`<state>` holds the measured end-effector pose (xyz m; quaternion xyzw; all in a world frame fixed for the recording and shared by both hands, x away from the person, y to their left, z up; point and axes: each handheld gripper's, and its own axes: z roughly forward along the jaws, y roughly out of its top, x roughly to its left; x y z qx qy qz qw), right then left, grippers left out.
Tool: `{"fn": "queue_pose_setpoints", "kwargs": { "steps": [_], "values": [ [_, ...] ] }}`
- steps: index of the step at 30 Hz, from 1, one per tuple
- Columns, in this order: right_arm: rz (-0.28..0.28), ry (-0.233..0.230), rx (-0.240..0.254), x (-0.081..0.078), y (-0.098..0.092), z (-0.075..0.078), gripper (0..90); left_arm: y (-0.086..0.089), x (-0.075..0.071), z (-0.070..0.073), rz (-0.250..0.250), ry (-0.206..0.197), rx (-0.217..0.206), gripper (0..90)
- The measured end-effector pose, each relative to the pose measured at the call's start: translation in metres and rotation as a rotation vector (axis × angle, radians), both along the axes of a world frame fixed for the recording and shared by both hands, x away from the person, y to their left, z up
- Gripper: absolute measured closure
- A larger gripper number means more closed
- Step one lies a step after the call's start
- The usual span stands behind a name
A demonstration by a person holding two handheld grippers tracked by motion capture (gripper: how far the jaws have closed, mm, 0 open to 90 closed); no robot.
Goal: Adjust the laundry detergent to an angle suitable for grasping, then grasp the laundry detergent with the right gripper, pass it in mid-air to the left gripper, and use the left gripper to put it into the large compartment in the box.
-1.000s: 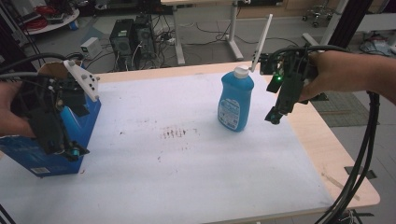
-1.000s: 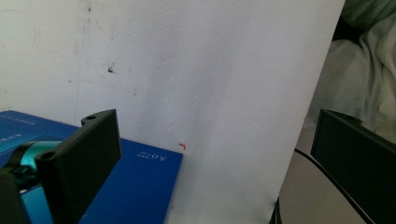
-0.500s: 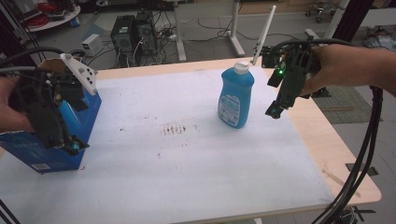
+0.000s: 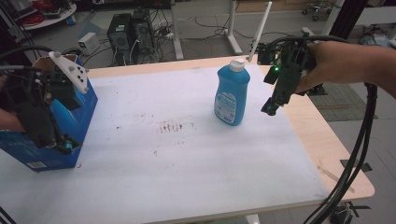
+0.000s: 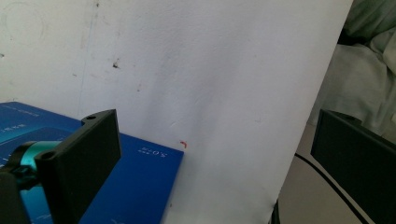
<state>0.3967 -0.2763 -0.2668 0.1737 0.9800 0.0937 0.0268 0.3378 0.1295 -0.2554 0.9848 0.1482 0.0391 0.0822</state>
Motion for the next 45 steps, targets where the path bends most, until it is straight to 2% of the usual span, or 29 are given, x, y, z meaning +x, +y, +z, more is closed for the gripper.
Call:
{"fn": "queue_pose_setpoints", "kwargs": {
  "steps": [13,19,22,23,24,26,37,40,45],
  "values": [
    [-0.039,-0.027,0.005,-0.002,-0.003,0.001,3.0,-0.001,-0.003,-0.002,0.004,-0.001,-0.001,1.7],
    [-0.106,-0.038,0.021,-0.003,-0.01,-0.001,3.0,-0.005,0.0,-0.003,-0.007,-0.001,-0.002,1.7],
    [-0.168,-0.041,0.043,0.0,-0.014,-0.003,3.0,-0.006,0.003,-0.004,0.001,0.001,-0.004,1.7],
    [-0.168,-0.041,0.043,0.0,-0.014,-0.003,3.0,-0.006,0.003,-0.004,0.001,0.001,-0.004,1.7],
    [-0.204,-0.036,0.057,0.001,-0.016,-0.004,3.0,-0.006,0.004,-0.005,-0.001,0.004,0.0,1.7],
    [-0.234,-0.025,0.084,0.003,-0.018,-0.006,3.0,-0.007,0.005,-0.006,0.0,0.004,0.003,1.7],
    [-0.33,-0.025,0.16,0.006,-0.019,-0.015,3.0,-0.011,0.01,-0.01,-0.004,0.009,0.001,1.7],
    [-0.362,-0.04,0.205,0.007,-0.019,-0.015,3.0,-0.011,0.012,-0.01,-0.003,0.01,0.0,1.7],
    [-0.387,-0.067,0.226,0.009,-0.02,-0.017,3.0,-0.012,0.015,-0.012,-0.006,0.013,-0.003,1.7]
  ]
}}
